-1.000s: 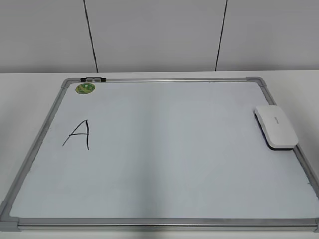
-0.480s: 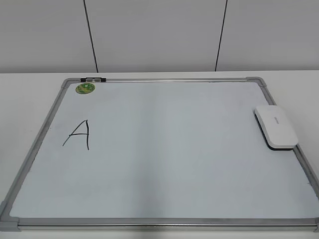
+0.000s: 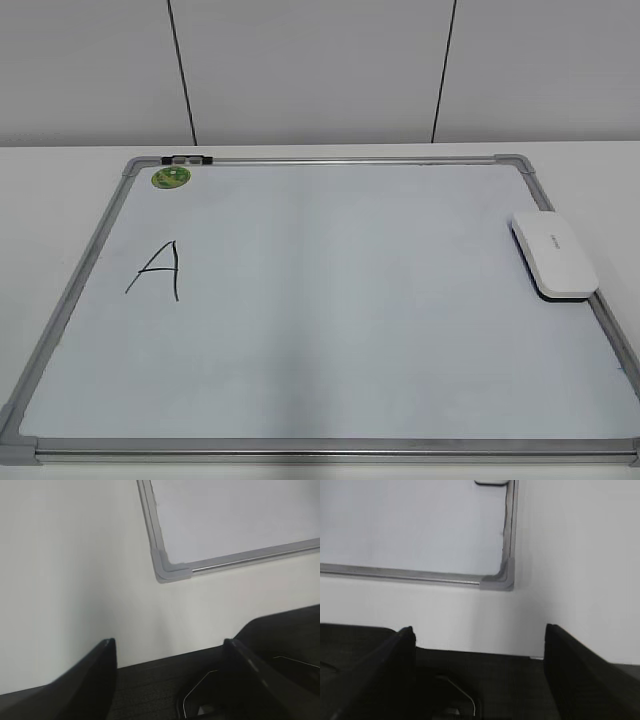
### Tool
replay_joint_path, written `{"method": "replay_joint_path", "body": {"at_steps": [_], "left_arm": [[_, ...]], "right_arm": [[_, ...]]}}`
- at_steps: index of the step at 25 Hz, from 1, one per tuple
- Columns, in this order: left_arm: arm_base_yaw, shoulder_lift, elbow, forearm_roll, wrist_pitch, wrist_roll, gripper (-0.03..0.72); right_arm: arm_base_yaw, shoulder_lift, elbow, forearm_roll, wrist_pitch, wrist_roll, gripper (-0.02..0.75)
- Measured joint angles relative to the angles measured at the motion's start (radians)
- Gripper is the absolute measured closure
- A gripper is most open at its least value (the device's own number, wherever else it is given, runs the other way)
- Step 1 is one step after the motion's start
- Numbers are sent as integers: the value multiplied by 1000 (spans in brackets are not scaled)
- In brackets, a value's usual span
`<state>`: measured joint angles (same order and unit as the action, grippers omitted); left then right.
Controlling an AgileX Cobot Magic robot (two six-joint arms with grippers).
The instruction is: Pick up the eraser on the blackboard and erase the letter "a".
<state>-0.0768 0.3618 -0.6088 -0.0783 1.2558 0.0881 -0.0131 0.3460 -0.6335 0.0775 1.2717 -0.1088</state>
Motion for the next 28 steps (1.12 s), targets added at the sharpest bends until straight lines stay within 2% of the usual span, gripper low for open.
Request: {"method": "replay_joint_path", "body": {"at_steps": [7, 17, 28], "left_arm": [[0, 0, 66, 0, -91, -2, 204], [-3, 0, 98, 4, -159, -3, 204], [-3, 0, 98, 4, -161, -5, 205]], "right_arm": [[0, 0, 101, -2, -15, 5, 149], [0, 0, 144, -65, -128, 81, 149], [0, 0, 145, -77, -135, 109, 150]]}}
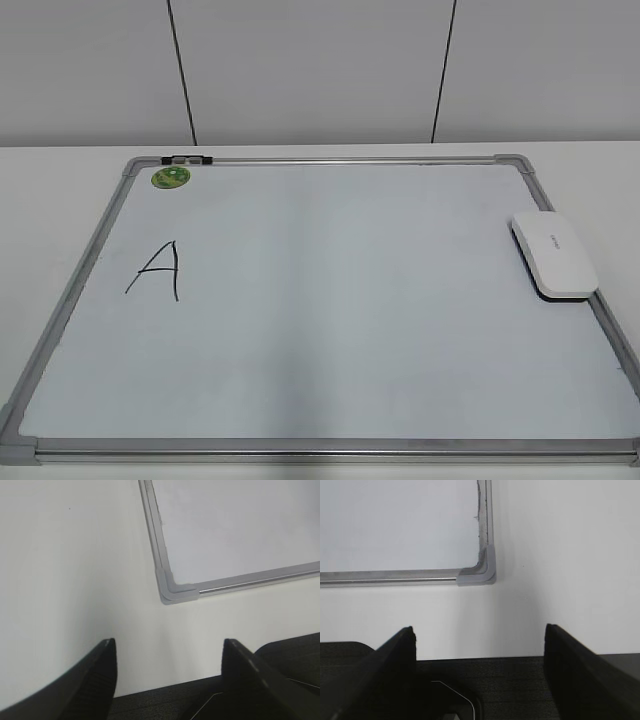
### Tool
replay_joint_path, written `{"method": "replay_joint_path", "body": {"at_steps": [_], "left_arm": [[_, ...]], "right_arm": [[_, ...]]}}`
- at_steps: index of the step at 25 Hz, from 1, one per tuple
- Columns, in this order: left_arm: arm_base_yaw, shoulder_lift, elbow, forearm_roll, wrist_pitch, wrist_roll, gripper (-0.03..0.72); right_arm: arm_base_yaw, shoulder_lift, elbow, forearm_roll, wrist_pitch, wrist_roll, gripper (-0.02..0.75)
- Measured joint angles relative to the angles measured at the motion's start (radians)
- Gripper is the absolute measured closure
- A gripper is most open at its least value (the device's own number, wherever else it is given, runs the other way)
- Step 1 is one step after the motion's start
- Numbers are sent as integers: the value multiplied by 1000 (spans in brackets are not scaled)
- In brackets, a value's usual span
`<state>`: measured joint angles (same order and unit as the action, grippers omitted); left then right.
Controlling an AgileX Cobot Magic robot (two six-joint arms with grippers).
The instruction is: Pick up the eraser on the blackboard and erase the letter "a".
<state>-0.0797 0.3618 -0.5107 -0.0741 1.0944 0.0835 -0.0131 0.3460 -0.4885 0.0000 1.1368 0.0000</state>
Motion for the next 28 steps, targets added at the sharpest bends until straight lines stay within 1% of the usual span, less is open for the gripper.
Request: {"method": "replay_joint_path", "body": {"at_steps": [15, 20, 26, 28], "left_arm": [[0, -10, 0, 0, -1, 0, 206], [9, -98, 0, 0, -1, 0, 206], [47, -248, 0, 0, -1, 0, 206], [49, -292, 0, 0, 1, 0, 206]], "right_arm": [[0, -17, 0, 0, -1, 0, 151], [0, -114, 0, 0, -1, 0, 151], [0, -265, 0, 0, -1, 0, 151], [0, -304, 0, 0, 1, 0, 151]]}}
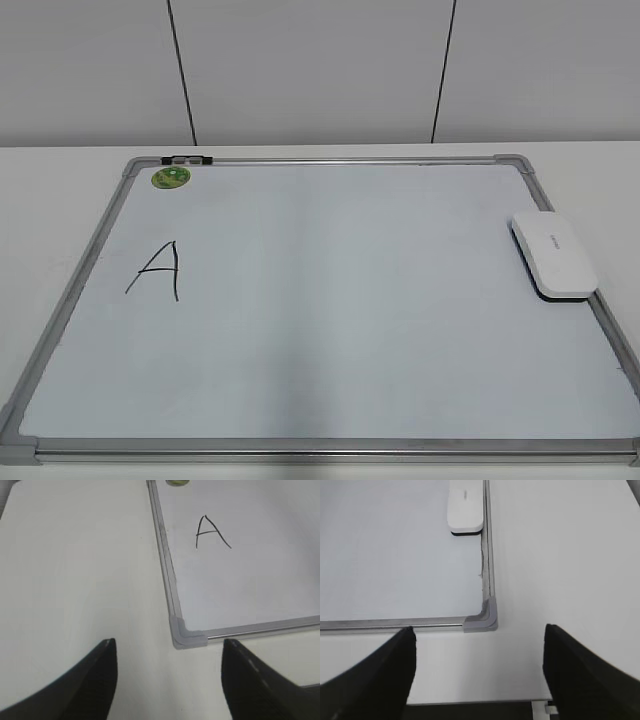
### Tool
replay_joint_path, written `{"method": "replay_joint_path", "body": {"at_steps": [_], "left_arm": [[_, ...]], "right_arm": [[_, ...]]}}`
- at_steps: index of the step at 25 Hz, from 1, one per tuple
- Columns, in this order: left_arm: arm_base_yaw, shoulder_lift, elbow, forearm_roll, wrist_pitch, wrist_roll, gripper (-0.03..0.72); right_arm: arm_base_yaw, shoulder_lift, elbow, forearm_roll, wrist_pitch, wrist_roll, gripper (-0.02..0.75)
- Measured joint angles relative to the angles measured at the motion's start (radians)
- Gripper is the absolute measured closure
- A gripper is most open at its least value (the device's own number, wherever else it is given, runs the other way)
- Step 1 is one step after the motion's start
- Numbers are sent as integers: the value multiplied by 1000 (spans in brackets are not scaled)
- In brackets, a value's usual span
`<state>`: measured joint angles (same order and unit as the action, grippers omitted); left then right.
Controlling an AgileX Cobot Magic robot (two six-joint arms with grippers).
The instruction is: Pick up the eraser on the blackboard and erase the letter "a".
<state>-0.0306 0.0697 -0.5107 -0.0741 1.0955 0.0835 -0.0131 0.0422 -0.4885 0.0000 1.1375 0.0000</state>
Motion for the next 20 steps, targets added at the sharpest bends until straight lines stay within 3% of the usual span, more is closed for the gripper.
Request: {"method": "replay_joint_path", "body": {"at_steps": [20], "left_arm": [[0, -61, 0, 0, 7, 0, 207]], "right_arm": [[0, -58, 0, 0, 0, 0, 151]]}}
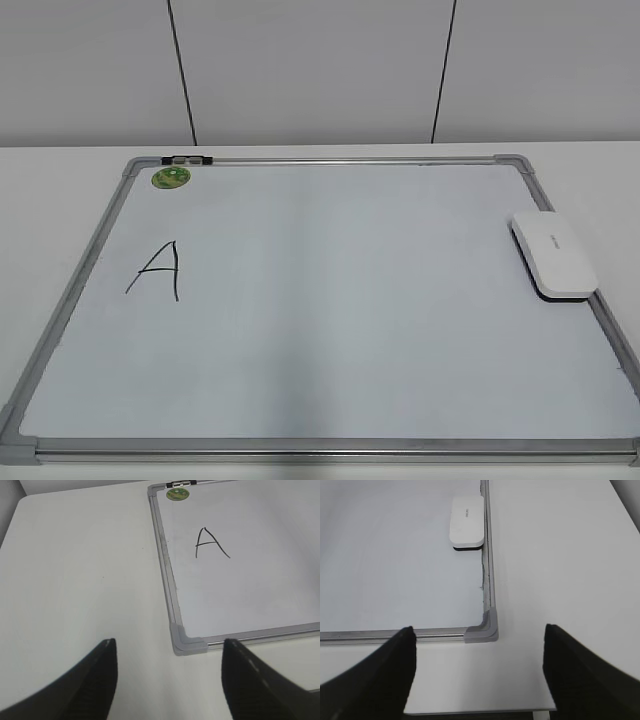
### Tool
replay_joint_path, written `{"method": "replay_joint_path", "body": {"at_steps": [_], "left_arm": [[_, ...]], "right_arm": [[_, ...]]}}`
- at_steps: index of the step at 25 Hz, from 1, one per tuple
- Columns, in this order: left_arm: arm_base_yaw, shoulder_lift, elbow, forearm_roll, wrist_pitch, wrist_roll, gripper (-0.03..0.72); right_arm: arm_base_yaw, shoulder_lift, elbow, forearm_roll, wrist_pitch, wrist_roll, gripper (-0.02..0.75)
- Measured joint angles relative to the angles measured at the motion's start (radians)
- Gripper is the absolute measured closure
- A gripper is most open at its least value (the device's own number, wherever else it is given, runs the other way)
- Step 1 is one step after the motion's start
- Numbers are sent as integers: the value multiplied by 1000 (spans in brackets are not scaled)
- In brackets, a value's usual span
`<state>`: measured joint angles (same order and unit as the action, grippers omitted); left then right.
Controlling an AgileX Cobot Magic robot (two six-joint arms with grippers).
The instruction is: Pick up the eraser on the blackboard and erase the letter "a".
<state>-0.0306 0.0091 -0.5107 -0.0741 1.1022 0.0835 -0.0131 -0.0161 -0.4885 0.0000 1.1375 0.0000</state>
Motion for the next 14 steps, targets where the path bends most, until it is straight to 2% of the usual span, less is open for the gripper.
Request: {"method": "replay_joint_path", "body": {"at_steps": [14], "left_arm": [[0, 0, 0, 0, 0, 0, 210]], "right_arm": [[0, 0, 0, 0, 0, 0, 151]]}}
